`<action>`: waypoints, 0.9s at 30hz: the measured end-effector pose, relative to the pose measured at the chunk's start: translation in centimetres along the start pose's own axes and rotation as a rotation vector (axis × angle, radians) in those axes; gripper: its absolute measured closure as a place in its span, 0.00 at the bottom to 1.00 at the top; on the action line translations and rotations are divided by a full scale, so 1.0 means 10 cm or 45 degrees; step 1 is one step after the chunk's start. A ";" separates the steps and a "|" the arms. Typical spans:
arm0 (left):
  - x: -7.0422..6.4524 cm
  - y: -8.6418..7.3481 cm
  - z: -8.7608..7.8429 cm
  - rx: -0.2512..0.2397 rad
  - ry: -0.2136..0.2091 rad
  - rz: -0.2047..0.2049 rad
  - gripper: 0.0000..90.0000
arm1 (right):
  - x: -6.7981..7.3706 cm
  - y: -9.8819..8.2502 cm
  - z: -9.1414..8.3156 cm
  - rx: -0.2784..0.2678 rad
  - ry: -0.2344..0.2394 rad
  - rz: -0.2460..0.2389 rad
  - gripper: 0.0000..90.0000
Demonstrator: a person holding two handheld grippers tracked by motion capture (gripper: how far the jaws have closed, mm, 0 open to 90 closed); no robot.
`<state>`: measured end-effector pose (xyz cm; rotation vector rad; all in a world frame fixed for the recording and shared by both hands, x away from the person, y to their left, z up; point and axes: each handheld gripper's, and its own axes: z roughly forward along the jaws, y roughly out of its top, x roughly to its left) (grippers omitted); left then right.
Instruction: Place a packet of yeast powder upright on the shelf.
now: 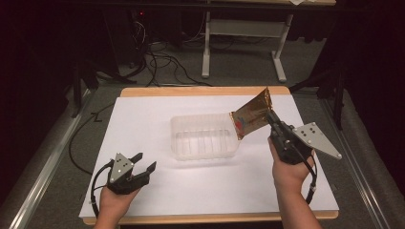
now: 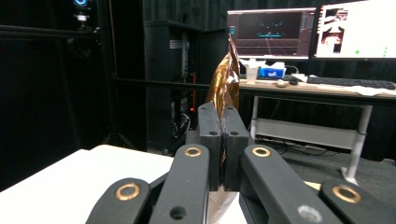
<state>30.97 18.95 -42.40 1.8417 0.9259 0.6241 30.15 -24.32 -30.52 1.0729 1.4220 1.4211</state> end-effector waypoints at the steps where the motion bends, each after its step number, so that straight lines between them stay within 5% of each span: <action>1: 0.00 0.00 0.00 -0.001 0.000 0.000 0.46 | 0.04 0.00 0.02 0.003 0.010 -0.005 1.00; 12: 0.01 0.00 -0.01 -0.010 0.001 -0.005 0.46 | 0.34 -0.03 0.24 0.029 0.065 -0.016 1.00; 27: 0.02 0.00 -0.02 -0.016 -0.004 0.000 0.46 | 0.60 -0.15 0.50 0.086 0.067 -0.009 1.00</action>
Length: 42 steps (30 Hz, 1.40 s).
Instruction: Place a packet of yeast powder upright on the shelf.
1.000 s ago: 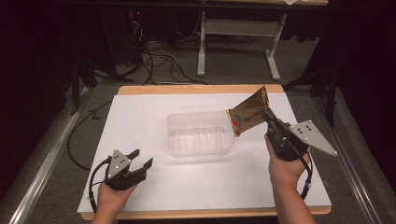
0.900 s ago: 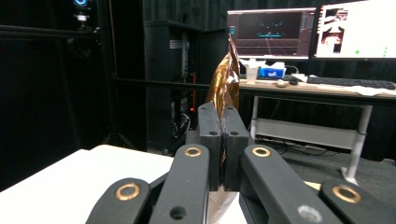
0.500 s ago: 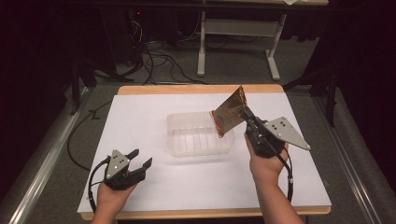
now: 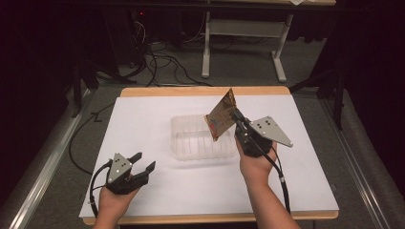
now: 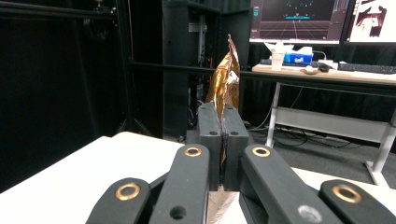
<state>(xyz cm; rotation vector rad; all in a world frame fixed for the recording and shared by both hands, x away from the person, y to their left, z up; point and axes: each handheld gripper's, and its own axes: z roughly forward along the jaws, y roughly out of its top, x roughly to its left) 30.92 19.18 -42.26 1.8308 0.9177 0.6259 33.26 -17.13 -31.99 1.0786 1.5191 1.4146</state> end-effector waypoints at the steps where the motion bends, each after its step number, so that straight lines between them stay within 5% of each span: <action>1: 0.00 0.00 0.00 0.000 -0.001 0.002 0.46 | 0.03 -0.02 0.04 0.012 -0.004 0.002 1.00; 27: -0.04 0.00 0.01 0.008 -0.013 0.030 0.46 | 0.16 -0.22 0.23 0.074 -0.062 -0.020 1.00; 42: -0.04 0.00 0.02 0.015 -0.022 0.037 0.46 | 0.24 -0.26 0.26 0.095 -0.034 -0.044 1.00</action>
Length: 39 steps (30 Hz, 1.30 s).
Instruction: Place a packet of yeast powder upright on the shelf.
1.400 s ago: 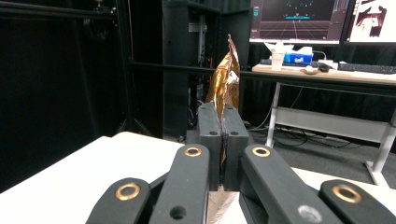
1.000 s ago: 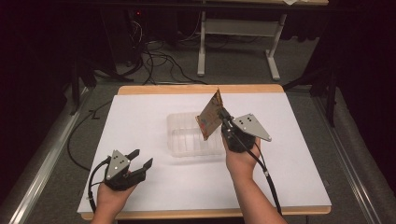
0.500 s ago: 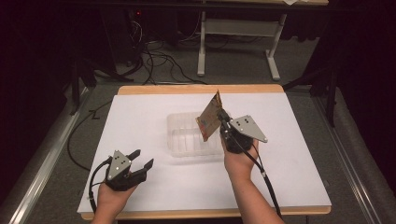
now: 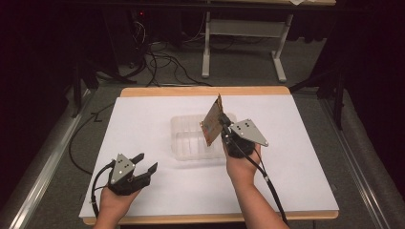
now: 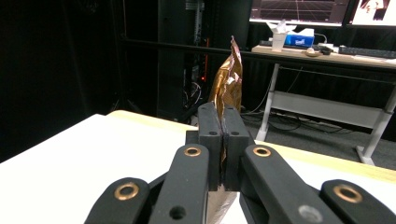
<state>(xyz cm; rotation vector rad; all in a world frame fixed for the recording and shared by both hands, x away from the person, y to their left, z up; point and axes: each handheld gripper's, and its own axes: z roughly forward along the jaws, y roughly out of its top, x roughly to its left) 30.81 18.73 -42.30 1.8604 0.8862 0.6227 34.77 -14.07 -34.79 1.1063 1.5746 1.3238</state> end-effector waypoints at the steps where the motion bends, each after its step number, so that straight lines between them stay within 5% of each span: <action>1: 0.00 0.00 0.00 0.000 -0.001 0.000 0.46 | 0.01 -0.01 0.00 0.002 0.002 -0.005 1.00; 39: 0.01 0.00 0.00 -0.004 -0.003 -0.004 0.46 | 0.14 0.04 0.04 0.021 0.072 -0.018 1.00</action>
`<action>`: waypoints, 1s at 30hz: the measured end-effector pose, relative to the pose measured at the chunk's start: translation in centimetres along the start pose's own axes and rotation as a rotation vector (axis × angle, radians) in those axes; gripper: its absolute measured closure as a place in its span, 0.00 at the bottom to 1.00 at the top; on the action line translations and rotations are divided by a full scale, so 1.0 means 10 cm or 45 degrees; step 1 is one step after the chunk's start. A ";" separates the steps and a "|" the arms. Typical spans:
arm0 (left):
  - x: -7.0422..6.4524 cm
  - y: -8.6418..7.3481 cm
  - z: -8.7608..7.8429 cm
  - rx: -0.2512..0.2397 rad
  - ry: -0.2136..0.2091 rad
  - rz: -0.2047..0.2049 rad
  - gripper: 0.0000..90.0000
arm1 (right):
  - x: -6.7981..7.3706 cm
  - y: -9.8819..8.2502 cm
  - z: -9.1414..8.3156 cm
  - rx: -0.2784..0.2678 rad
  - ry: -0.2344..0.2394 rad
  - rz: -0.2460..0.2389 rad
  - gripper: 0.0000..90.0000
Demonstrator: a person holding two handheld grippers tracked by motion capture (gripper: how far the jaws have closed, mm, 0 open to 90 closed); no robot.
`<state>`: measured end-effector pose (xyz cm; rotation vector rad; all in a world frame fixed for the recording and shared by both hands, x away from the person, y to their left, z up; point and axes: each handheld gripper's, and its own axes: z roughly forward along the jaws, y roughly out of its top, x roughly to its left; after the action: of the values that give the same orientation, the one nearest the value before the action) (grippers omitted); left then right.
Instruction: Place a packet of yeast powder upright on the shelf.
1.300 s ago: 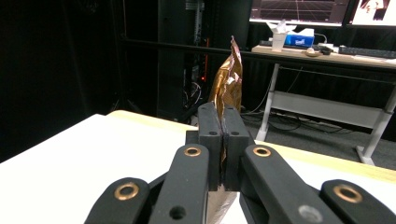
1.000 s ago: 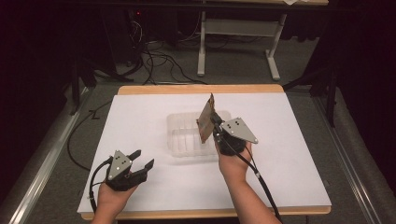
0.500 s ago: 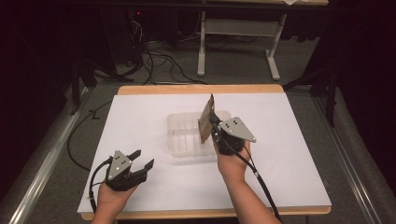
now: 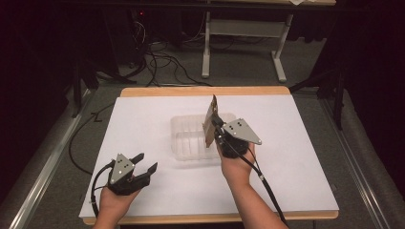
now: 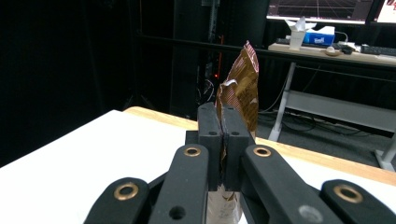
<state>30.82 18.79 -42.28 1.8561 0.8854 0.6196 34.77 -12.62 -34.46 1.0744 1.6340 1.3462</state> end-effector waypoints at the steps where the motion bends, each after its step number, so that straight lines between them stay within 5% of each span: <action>1: 0.00 0.00 0.00 0.000 0.000 0.000 0.46 | 0.00 0.00 0.00 0.000 0.000 0.000 1.00; 30: 0.00 0.00 0.00 -0.002 -0.003 0.001 0.46 | 0.01 -0.15 0.22 0.104 0.016 0.010 1.00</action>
<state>30.83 18.80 -42.26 1.8559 0.8827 0.6187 36.52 -11.87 -36.31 1.1230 1.7084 1.3036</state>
